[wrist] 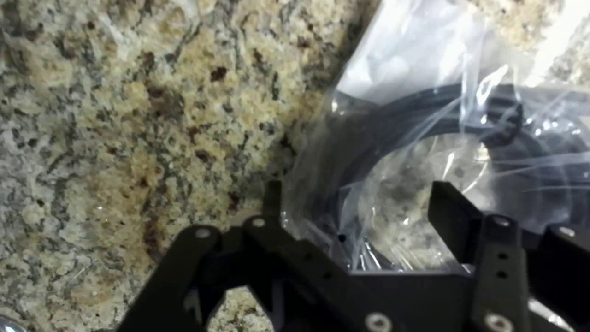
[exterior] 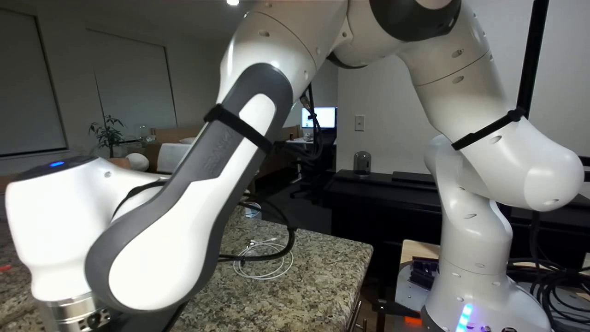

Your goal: Move the black object in the plastic

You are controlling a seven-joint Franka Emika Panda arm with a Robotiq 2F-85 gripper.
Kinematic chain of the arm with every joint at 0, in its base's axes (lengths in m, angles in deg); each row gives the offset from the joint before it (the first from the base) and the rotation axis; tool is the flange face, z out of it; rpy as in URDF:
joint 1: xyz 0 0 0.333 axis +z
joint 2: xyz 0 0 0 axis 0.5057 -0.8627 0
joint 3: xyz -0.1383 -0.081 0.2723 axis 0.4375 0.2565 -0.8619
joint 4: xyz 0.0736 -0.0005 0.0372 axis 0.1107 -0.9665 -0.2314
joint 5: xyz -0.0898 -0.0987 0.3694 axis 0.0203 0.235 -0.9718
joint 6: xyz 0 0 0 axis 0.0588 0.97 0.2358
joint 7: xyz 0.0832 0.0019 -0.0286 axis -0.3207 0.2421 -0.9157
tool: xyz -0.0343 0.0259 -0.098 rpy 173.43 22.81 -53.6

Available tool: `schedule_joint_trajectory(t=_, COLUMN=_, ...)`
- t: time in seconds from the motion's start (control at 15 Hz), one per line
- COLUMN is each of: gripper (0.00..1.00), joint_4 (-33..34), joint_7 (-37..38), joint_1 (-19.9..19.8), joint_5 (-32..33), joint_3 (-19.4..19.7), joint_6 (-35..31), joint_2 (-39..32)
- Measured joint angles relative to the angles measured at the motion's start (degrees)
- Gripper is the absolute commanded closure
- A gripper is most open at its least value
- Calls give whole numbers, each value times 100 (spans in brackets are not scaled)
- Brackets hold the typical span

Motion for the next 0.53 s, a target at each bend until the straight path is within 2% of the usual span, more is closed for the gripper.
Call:
schedule_joint_trajectory(t=0.4, gripper=85, joint_4=-43, joint_7=-221, joint_1=-62, joint_5=-167, joint_3=-42, joint_6=0, joint_2=0)
schedule_joint_trajectory(t=0.53, gripper=89, joint_4=-43, joint_7=-341, joint_1=-111, joint_5=-244, joint_3=-73, joint_6=-4, joint_2=4)
